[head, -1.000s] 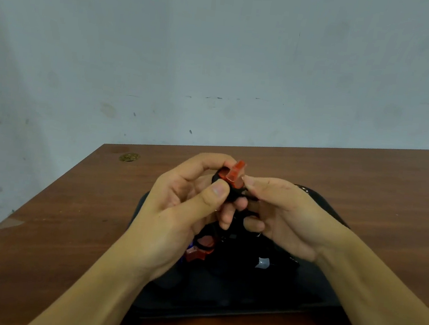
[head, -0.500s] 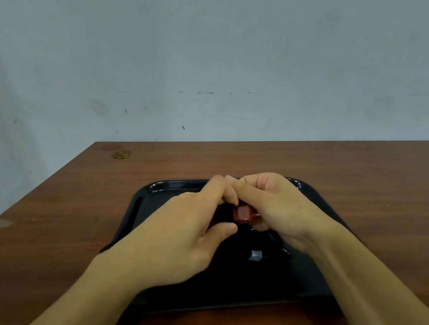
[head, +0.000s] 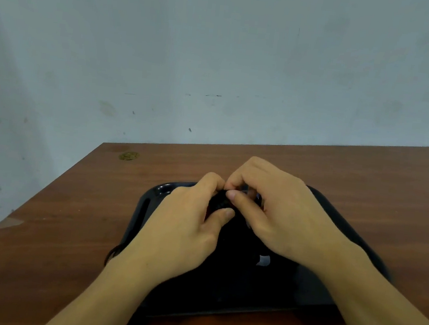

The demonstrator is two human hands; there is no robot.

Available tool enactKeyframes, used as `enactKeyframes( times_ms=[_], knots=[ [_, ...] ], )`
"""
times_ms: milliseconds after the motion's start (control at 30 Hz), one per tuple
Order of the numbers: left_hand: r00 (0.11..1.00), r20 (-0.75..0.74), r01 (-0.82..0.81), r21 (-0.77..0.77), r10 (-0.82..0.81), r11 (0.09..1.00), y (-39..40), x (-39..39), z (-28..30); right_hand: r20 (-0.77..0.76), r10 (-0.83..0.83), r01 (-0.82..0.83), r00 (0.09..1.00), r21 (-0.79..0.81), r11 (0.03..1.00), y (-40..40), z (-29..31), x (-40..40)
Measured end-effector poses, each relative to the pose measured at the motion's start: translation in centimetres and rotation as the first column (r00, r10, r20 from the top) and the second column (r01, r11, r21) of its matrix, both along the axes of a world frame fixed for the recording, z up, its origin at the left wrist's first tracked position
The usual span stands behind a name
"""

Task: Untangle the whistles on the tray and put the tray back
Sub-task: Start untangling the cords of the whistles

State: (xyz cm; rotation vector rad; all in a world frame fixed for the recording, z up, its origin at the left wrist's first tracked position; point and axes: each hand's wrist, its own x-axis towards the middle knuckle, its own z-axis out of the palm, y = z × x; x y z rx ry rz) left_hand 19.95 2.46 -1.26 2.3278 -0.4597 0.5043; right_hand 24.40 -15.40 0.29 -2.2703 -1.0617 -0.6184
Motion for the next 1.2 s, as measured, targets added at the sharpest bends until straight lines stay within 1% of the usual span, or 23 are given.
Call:
enactKeyframes(
  times_ms=[67, 100, 133, 167, 200, 267, 333, 400, 467, 533, 667, 733, 833, 900, 1100, 1200],
  knots=[
    [1.0, 0.026, 0.005, -0.052, -0.003, 0.999, -0.3, -0.1, -0.1, 0.084, -0.043, 0.044, 0.996, -0.004, 0.999, 0.1, 0.0, -0.1],
    [0.999, 0.036, 0.011, -0.074, -0.008, 0.997, -0.2, 0.1, 0.0, 0.063, -0.044, 0.042, 0.997, 0.029, 0.999, 0.2, 0.2, 0.0],
    [0.999, 0.026, 0.022, -0.096, -0.02, 0.995, -0.3, 0.0, -0.1, -0.026, -0.021, 0.023, 0.999, 0.095, 0.995, 0.1, 0.1, 0.0],
    [0.999, 0.022, 0.038, -0.113, -0.036, 0.993, -0.3, 0.0, -0.2, -0.148, 0.023, 0.003, 0.989, 0.17, 0.985, 0.0, 0.1, 0.0],
    [0.998, 0.021, 0.057, -0.123, -0.055, 0.991, -0.3, 0.0, -0.2, -0.272, 0.08, -0.015, 0.959, 0.233, 0.972, -0.1, 0.2, 0.0],
    [0.997, -0.004, 0.076, -0.139, -0.078, 0.987, -0.1, 0.3, -0.3, -0.459, 0.189, -0.049, 0.868, 0.299, 0.953, -0.4, 0.6, 0.2],
    [0.992, -0.041, 0.107, -0.196, -0.117, 0.975, 0.0, 0.5, -0.5, -0.56, 0.27, -0.059, 0.783, 0.365, 0.929, -0.9, 0.6, 0.6],
    [0.986, -0.072, 0.128, -0.249, -0.15, 0.96, -0.1, 0.6, -0.7, -0.612, 0.35, -0.065, 0.709, 0.437, 0.897, -1.1, 0.7, 0.9],
    [0.98, -0.093, 0.142, -0.3, -0.177, 0.943, -0.2, 0.7, -0.6, -0.644, 0.453, -0.062, 0.617, 0.533, 0.844, -1.1, 0.6, 1.0],
    [0.973, -0.1, 0.164, -0.331, -0.207, 0.929, -0.1, 0.7, -0.6, -0.663, 0.524, -0.031, 0.536, 0.604, 0.796, -1.2, 0.5, 1.1],
    [0.966, -0.105, 0.188, -0.352, -0.238, 0.917, 0.1, 0.6, -0.6, -0.666, 0.605, 0.014, 0.436, 0.677, 0.736, -1.1, 0.2, 1.3],
    [0.964, -0.107, 0.191, -0.358, -0.243, 0.914, 0.2, 0.5, -0.6, -0.661, 0.627, 0.042, 0.413, 0.702, 0.711, -1.1, 0.1, 1.3],
    [0.965, -0.107, 0.188, -0.343, -0.238, 0.92, 0.3, 0.5, -0.5, -0.648, 0.641, 0.079, 0.412, 0.726, 0.683, -1.1, -0.1, 1.5],
    [0.968, -0.103, 0.18, -0.339, -0.227, 0.923, 0.3, 0.6, -0.6, -0.632, 0.632, 0.078, 0.449, 0.732, 0.676, -1.1, -0.4, 1.7],
    [0.982, -0.092, 0.124, -0.356, -0.166, 0.926, 0.3, 0.9, -0.7, -0.548, 0.551, 0.031, 0.629, 0.726, 0.687, -0.4, -0.8, 1.6],
    [0.988, -0.094, 0.083, -0.362, -0.124, 0.929, 0.3, 1.1, -1.0, -0.477, 0.456, -0.028, 0.751, 0.667, 0.744, -0.1, -0.7, 1.4]
  ],
)
